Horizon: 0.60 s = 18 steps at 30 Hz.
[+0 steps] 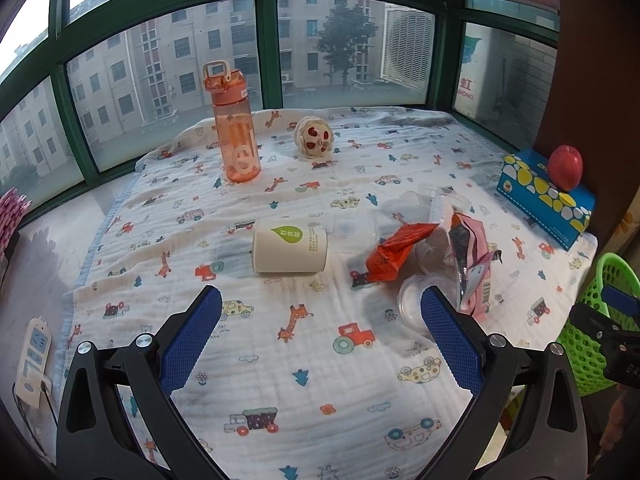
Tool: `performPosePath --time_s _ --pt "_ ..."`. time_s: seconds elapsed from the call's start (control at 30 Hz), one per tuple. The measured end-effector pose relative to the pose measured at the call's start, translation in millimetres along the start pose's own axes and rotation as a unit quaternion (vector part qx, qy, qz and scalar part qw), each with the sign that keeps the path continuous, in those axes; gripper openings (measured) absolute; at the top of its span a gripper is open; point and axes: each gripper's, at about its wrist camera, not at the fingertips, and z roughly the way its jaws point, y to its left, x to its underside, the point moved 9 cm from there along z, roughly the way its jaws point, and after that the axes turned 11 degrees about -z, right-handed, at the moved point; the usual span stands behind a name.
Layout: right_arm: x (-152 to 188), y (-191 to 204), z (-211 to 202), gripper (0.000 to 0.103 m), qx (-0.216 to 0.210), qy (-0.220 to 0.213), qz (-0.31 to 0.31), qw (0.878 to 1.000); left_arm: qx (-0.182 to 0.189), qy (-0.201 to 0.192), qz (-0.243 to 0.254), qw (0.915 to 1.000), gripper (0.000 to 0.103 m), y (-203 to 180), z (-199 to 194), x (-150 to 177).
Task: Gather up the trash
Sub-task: 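Grasp the pink snack wrapper with the right gripper while the left gripper grasps the clear plastic lid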
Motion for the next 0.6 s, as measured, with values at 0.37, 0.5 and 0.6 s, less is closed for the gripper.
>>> performPosePath --time_s 0.37,0.5,0.6 --pt "-23.0 27.1 57.5 0.096 -0.055 0.023 0.013 0.998 -0.012 0.013 -0.018 0.9997 0.098 32.3 19.7 -1.8" --pt "-28.9 31.8 80.9 0.095 -0.063 0.038 0.019 0.997 -0.016 0.017 -0.024 0.9994 0.098 43.2 27.4 -1.4" --pt "-32.1 34.9 97.3 0.095 -0.063 0.048 0.018 0.997 -0.016 0.022 -0.028 0.9993 0.098 47.8 32.8 -2.0"
